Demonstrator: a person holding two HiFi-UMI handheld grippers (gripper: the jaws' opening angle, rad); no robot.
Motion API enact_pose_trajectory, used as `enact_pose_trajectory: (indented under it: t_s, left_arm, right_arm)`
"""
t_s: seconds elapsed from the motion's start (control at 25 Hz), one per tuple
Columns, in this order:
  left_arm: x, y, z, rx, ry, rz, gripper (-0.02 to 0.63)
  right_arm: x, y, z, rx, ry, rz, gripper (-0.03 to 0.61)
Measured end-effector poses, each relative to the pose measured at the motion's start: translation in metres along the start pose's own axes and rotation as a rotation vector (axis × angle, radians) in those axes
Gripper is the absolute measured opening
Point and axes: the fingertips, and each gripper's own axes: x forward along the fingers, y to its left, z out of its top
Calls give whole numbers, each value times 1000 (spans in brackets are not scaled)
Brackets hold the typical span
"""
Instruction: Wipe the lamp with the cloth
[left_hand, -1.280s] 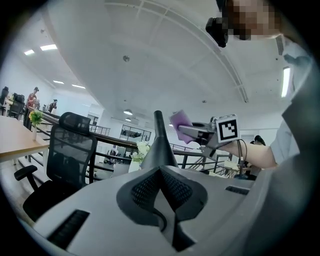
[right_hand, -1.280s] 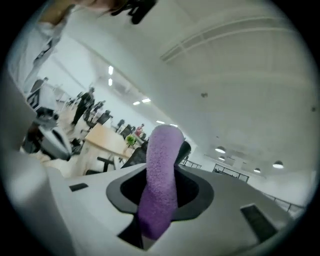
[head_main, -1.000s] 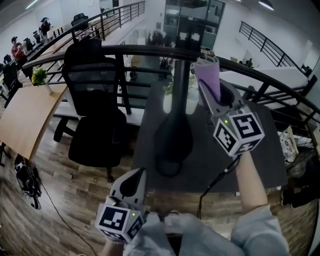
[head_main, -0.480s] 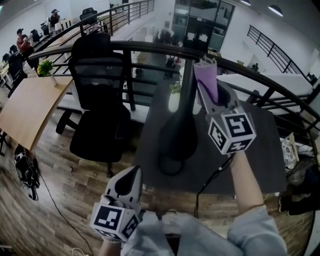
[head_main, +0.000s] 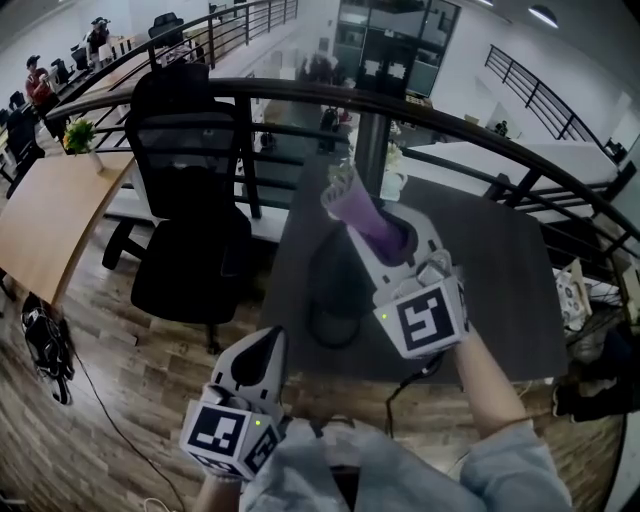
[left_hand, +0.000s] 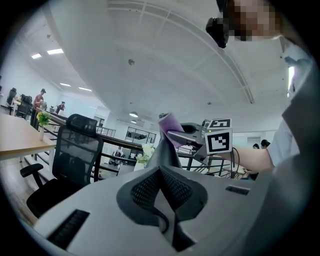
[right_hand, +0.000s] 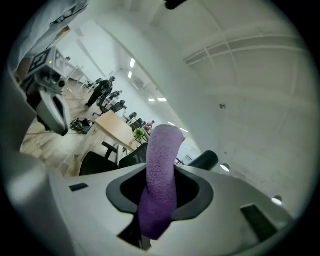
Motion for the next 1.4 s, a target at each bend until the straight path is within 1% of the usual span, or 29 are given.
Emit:
enact_pose_trajectory:
  t_s: [0.16, 0.28, 0.36, 0.4, 0.48, 0.6, 0.68, 0.8, 0.88, 1.0, 1.24, 1.32, 1.4]
  left_arm:
    - [4, -2, 3, -2, -16, -14, 11]
    - [4, 0, 3, -12, -13, -13, 11]
    - [4, 0, 3, -17, -13, -13, 12]
    - [4, 1, 2, -15, -15, -14, 12]
    - [4, 2, 0, -6, -14, -16, 12]
    - [3, 3, 1, -9, -22, -14, 12]
    - [-1, 3, 2, -12, -25, -9, 12]
    - [-7, 5, 3, -11, -28, 2, 12]
    - [-10, 7, 2, -13, -25, 11, 11]
    - [-11, 9, 1, -17, -28, 21, 12]
    - [-9, 12, 0, -26, -25, 26, 11]
    - [-8, 12, -1, -23, -15, 24, 12]
    - [-6, 12, -1, -17, -15, 20, 12]
  right_arm:
    - [-2, 34, -2, -151, 38, 111, 121]
    - [-8, 49, -2, -203, 65, 200, 121]
    - [-13, 45, 7, -226, 59, 220, 121]
    - [-14, 38, 14, -245, 51, 213, 121]
    - [-10, 13, 29, -301, 40, 169, 121]
    - [7, -38, 49, -402, 46, 64, 121]
    - [21, -69, 59, -451, 59, 1, 121]
    - [40, -97, 64, -484, 106, -40, 121]
    - [51, -103, 61, -498, 137, -48, 122]
    - [61, -92, 53, -540, 168, -28, 121]
    - [61, -33, 44, -590, 157, 73, 123]
    - [58, -10, 41, -589, 141, 111, 123]
    - [52, 13, 38, -564, 119, 156, 123]
